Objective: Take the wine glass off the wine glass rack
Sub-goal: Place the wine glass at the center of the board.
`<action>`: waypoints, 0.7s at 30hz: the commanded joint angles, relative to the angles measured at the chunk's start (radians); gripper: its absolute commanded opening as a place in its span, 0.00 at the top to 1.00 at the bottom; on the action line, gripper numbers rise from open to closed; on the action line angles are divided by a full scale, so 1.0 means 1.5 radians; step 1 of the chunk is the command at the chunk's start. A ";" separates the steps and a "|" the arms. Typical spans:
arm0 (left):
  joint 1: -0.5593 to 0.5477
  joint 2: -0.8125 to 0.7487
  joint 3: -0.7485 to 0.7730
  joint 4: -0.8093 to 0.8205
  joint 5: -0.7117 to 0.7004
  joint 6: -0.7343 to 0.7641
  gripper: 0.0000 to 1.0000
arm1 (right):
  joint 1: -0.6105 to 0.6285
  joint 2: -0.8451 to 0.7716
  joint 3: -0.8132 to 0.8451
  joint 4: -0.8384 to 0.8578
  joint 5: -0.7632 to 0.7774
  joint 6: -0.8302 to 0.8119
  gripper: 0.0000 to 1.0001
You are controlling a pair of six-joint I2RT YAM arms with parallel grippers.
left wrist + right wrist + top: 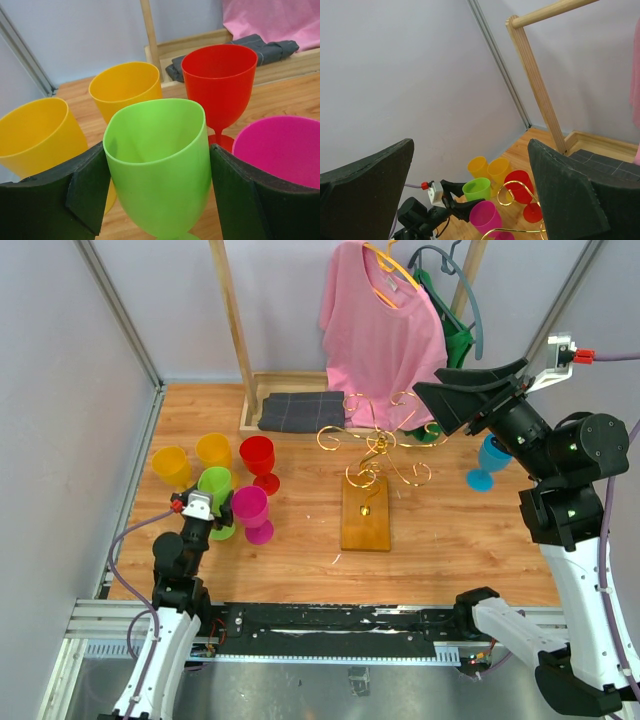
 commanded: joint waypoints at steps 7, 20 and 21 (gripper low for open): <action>0.002 0.026 -0.045 0.005 -0.017 -0.015 0.23 | -0.008 -0.005 0.015 0.009 0.013 -0.007 0.01; 0.002 0.004 -0.037 -0.033 -0.004 -0.010 0.20 | -0.008 -0.001 0.019 0.009 0.014 -0.007 0.01; 0.002 0.001 -0.036 -0.036 -0.003 -0.009 0.19 | -0.008 -0.001 0.019 0.010 0.015 -0.007 0.01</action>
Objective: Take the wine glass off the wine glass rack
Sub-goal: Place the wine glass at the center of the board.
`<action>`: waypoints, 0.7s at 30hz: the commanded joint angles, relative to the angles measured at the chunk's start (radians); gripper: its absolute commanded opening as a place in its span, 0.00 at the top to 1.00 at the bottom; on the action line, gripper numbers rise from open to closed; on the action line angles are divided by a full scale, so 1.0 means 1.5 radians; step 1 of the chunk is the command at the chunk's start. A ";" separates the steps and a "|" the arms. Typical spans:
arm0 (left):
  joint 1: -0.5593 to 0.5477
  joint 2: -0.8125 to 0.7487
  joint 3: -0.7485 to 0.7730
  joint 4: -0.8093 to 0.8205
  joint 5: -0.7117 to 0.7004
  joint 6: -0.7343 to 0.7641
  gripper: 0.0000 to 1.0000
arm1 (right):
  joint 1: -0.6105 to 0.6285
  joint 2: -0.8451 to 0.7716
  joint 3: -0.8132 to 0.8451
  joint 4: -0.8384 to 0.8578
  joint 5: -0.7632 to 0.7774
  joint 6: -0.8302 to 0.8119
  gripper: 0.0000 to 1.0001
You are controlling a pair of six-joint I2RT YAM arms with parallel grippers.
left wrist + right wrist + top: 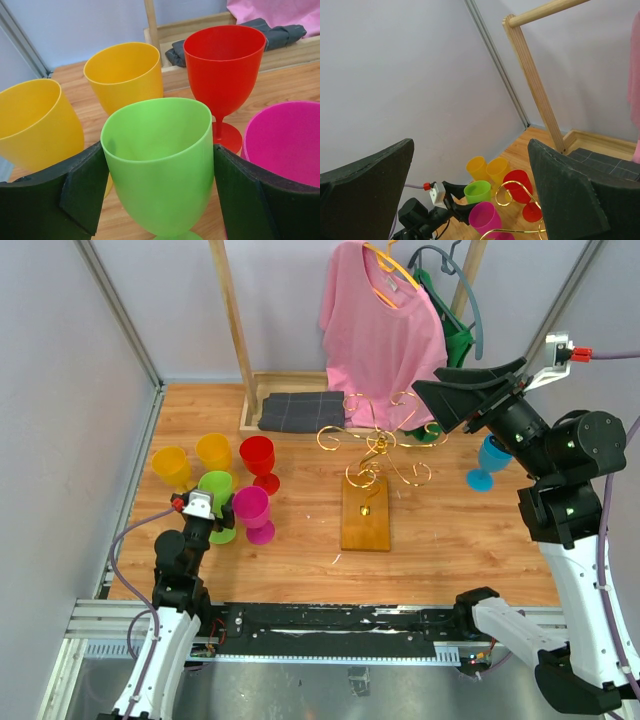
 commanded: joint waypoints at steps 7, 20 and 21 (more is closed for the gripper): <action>0.002 -0.020 -0.026 -0.028 0.010 0.007 0.16 | -0.008 -0.004 0.019 0.006 0.011 -0.013 0.01; 0.002 -0.023 -0.011 -0.051 0.008 0.006 0.09 | -0.008 -0.001 0.019 0.006 0.015 -0.017 0.02; 0.002 -0.024 -0.010 -0.052 0.009 0.007 0.09 | -0.008 -0.001 0.019 0.006 0.015 -0.017 0.01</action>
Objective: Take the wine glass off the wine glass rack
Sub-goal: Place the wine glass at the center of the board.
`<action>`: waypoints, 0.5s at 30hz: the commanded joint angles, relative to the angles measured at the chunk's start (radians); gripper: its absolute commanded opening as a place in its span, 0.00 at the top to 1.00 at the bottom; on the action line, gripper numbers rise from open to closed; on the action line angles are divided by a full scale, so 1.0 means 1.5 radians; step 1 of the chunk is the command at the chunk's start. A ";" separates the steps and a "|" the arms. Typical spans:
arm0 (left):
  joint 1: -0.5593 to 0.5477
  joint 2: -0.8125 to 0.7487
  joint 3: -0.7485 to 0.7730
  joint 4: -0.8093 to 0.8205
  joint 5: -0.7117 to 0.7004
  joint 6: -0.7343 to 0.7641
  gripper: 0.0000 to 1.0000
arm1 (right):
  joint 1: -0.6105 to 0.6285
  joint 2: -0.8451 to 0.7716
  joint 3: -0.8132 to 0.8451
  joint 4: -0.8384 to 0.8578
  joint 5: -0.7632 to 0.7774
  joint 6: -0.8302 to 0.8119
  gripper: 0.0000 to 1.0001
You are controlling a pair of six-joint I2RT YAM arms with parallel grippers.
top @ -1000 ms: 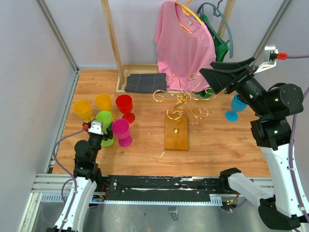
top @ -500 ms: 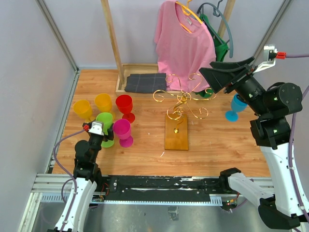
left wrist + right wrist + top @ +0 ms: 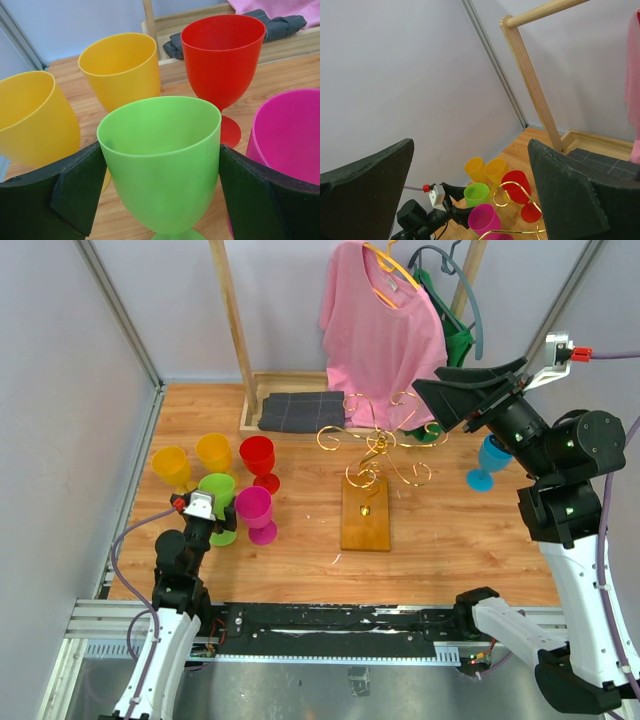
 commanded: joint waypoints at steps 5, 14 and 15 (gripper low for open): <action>0.002 -0.014 -0.008 -0.024 0.012 0.006 0.07 | -0.008 -0.001 0.017 0.005 0.011 -0.018 0.02; 0.002 -0.018 0.003 -0.044 0.016 0.014 0.03 | -0.008 0.000 0.015 0.001 0.013 -0.021 0.01; 0.002 -0.020 0.004 -0.046 0.015 0.014 0.03 | -0.008 0.000 0.015 0.002 0.012 -0.022 0.02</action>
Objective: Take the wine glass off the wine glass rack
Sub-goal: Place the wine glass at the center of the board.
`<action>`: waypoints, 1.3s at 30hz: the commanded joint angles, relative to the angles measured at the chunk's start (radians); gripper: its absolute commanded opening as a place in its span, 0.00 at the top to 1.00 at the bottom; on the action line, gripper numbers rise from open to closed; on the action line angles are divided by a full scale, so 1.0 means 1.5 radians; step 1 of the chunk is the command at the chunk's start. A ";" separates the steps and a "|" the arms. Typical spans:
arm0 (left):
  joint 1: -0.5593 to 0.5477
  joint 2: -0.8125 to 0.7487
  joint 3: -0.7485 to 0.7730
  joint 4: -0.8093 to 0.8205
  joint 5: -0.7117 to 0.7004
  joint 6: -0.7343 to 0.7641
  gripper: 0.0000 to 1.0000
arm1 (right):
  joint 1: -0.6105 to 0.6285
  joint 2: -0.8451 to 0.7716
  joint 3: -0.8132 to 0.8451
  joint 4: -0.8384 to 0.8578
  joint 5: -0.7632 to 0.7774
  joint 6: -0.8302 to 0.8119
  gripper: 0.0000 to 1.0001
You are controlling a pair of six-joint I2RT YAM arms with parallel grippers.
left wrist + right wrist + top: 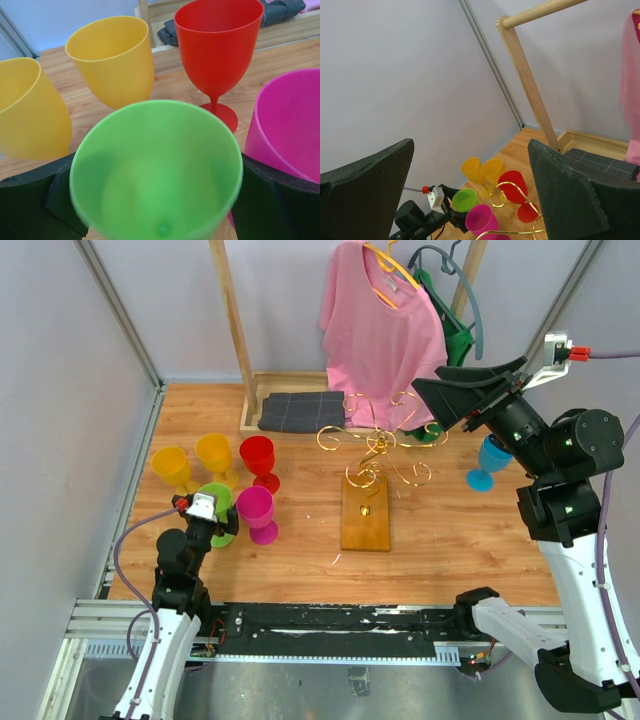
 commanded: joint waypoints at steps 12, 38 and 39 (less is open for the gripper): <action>0.002 -0.019 0.030 -0.034 0.003 0.015 0.01 | -0.008 -0.002 0.012 0.007 0.006 -0.012 0.01; 0.002 -0.066 0.140 -0.157 -0.018 0.031 0.01 | -0.008 -0.033 -0.011 0.016 0.004 -0.014 0.02; 0.002 -0.067 0.144 -0.165 -0.018 0.031 0.01 | -0.008 -0.034 -0.012 0.017 0.004 -0.014 0.01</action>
